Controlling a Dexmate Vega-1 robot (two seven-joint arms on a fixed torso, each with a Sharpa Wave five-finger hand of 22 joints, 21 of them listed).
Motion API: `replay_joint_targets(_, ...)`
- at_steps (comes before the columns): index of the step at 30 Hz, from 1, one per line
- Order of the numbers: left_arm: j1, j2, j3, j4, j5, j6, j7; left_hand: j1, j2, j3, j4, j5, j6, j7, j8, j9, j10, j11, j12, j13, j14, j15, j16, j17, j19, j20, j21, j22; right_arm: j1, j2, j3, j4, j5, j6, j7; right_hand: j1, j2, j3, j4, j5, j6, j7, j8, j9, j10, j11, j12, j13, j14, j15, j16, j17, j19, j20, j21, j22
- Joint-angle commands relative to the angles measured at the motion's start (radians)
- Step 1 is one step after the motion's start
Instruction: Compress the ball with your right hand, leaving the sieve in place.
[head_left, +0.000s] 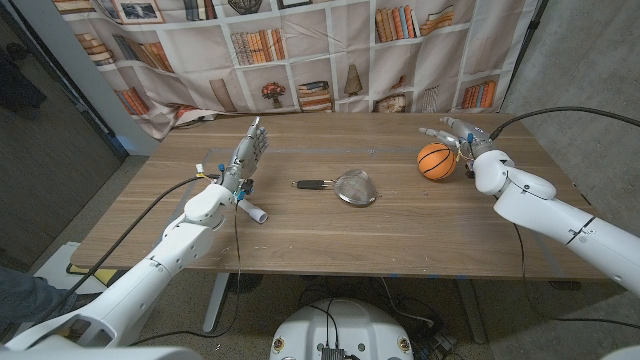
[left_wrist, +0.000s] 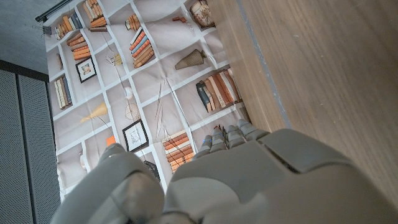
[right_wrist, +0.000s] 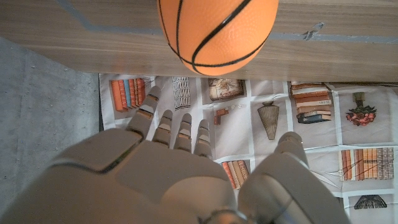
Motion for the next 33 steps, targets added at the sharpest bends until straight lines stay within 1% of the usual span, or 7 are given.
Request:
replay_joint_targets(1,-0.001,-0.002,0.003,0.007,-0.003,0.003,-0.006,0.006,-0.003,0.001,-0.001,-0.003,0.007,0.001,-0.002,0.002,0.003,0.000,0.001,0.005,0.008,0.000,-0.002,0.002,-0.003,0.002,0.004,0.003,0.035,-0.001,-0.046,0.014,-0.003,-0.065,0.057,0.000,-0.013,-0.003,0.002,0.007,-0.002,0.002,-0.001,0.003,-0.006,0.001,-0.004,0.003,-0.003,0.011,0.001,0.003,0.018,0.002,0.009,0.003)
replay_joint_targets(11,-0.004,-0.003,0.003,0.011,-0.004,0.003,-0.009,0.008,-0.002,0.000,-0.002,-0.005,0.007,0.000,-0.003,0.002,0.003,0.000,0.000,0.005,0.009,0.000,-0.002,0.003,-0.005,0.006,0.003,0.003,0.065,0.002,-0.080,0.041,-0.005,-0.068,0.087,0.005,-0.019,-0.005,0.001,0.008,-0.008,0.002,-0.001,0.004,-0.012,0.003,-0.004,0.003,0.000,0.005,0.004,0.003,0.044,0.002,0.017,0.005)
replay_joint_targets(33,-0.008,-0.006,0.007,0.018,-0.011,0.015,-0.014,0.012,0.002,-0.003,-0.002,-0.007,0.013,-0.001,-0.004,0.002,0.006,-0.002,-0.001,0.005,0.014,0.002,-0.002,0.003,-0.004,0.011,0.003,0.004,0.106,0.028,-0.123,0.100,0.006,-0.076,0.112,0.028,-0.023,-0.003,-0.002,0.011,-0.015,0.006,0.002,0.005,-0.008,0.005,0.002,0.004,0.026,-0.004,0.012,0.003,0.111,0.001,0.036,0.007)
